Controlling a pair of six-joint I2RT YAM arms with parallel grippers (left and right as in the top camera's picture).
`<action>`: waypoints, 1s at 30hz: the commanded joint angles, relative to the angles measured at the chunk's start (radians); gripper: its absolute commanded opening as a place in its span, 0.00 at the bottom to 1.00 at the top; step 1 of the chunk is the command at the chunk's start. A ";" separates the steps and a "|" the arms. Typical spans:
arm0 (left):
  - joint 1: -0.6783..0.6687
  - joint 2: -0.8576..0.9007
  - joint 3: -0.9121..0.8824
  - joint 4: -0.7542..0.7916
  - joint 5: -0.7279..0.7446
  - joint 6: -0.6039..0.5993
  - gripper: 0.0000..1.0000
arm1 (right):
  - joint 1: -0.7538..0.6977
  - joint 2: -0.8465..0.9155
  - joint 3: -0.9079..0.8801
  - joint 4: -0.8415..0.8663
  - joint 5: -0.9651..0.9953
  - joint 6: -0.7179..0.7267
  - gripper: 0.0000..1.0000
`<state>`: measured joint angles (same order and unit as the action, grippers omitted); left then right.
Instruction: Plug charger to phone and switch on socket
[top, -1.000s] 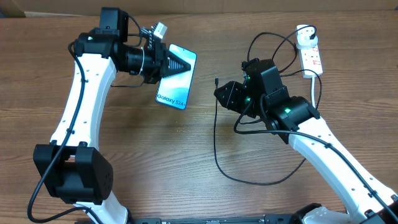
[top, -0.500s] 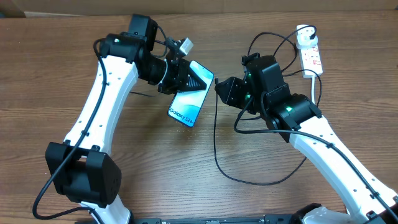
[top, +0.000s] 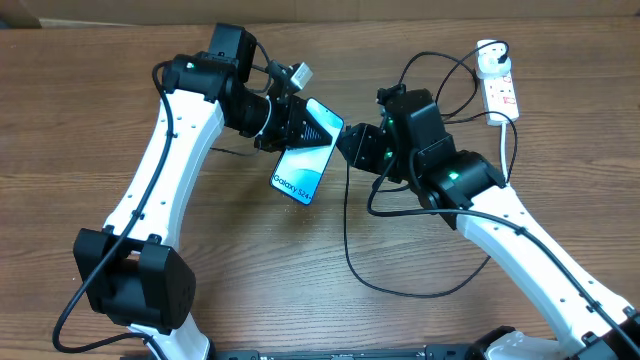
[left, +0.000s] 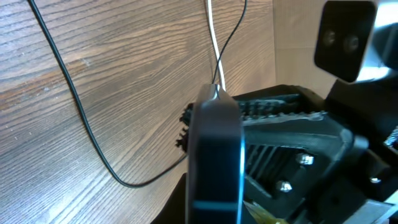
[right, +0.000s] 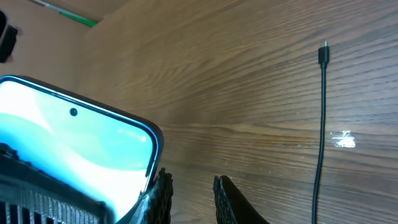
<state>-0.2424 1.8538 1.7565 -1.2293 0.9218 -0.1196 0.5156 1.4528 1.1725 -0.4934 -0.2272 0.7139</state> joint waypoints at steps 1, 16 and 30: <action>-0.016 -0.010 0.011 -0.002 0.028 0.023 0.04 | 0.020 0.000 0.034 0.044 -0.021 0.019 0.23; -0.029 -0.010 0.011 -0.002 0.020 0.023 0.04 | 0.042 0.001 0.068 0.109 -0.071 0.046 0.22; -0.035 -0.010 0.011 -0.005 0.020 0.023 0.04 | 0.045 0.000 0.069 0.174 -0.107 0.071 0.22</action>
<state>-0.2348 1.8530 1.7699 -1.2160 0.9081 -0.1196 0.5186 1.4727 1.1725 -0.4046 -0.2272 0.7815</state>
